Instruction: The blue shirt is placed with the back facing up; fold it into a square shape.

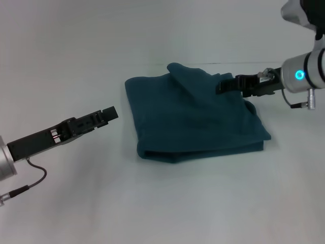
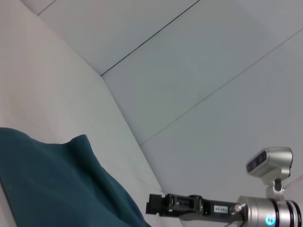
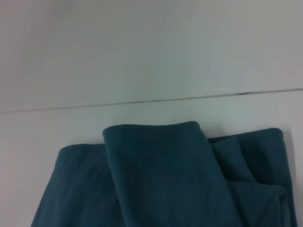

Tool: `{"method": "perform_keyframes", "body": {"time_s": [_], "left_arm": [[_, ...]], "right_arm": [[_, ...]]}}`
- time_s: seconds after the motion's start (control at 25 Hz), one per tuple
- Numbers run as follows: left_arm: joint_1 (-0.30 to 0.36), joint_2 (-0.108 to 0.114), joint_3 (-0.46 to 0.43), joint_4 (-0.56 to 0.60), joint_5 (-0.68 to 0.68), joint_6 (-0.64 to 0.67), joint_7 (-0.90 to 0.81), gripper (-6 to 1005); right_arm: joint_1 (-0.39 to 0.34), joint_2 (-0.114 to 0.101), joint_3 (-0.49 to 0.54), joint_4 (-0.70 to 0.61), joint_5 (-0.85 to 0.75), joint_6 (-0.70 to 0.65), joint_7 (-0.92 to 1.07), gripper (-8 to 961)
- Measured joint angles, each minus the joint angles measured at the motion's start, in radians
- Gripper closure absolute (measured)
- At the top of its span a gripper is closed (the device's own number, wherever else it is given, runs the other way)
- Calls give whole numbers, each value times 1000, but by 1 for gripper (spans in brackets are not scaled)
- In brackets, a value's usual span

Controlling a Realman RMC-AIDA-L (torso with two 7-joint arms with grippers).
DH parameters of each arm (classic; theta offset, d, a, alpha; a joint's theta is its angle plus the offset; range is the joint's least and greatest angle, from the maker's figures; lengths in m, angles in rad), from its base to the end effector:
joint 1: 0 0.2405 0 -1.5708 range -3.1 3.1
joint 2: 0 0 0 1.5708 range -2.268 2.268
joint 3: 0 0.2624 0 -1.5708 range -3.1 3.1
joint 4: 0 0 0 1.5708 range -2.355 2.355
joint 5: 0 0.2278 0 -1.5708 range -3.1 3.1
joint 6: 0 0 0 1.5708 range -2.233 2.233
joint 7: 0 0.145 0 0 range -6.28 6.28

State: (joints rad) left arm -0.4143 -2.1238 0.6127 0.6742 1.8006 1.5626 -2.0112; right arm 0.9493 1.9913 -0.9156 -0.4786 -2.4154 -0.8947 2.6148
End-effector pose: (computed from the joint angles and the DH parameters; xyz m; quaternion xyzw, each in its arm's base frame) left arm -0.2932 0.3287 0.0104 -0.7494 -0.5252 -0.3942 0.0845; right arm 0.2233 0.4879 -0.0125 -0.7765 0.5626 0.0712 0.2747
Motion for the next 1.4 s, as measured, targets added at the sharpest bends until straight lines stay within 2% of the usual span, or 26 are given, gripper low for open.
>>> {"method": "perform_keyframes", "body": {"time_s": [0.24,0.6,0.84,1.16,1.4], "left_arm": [[-5,-3,-3,-2,0,0,0,265],[-11,-10,-4,-2,0,0,0,265],[-17,-12,-4,-3,0,-12,0,264],[-17,-13,-5,-4,0,-15,0,263],[-17,-13,-5,-4,-13,-15,0,263]], "right_arm": [[-11,35,3,2,6,55,-32,26],[-17,42,6,2,8,82,-41,27],[-18,58,5,3,9,96,-63,27],[-18,58,9,3,13,74,-65,27],[-37,42,11,-14,99,25,-92,27]]}}
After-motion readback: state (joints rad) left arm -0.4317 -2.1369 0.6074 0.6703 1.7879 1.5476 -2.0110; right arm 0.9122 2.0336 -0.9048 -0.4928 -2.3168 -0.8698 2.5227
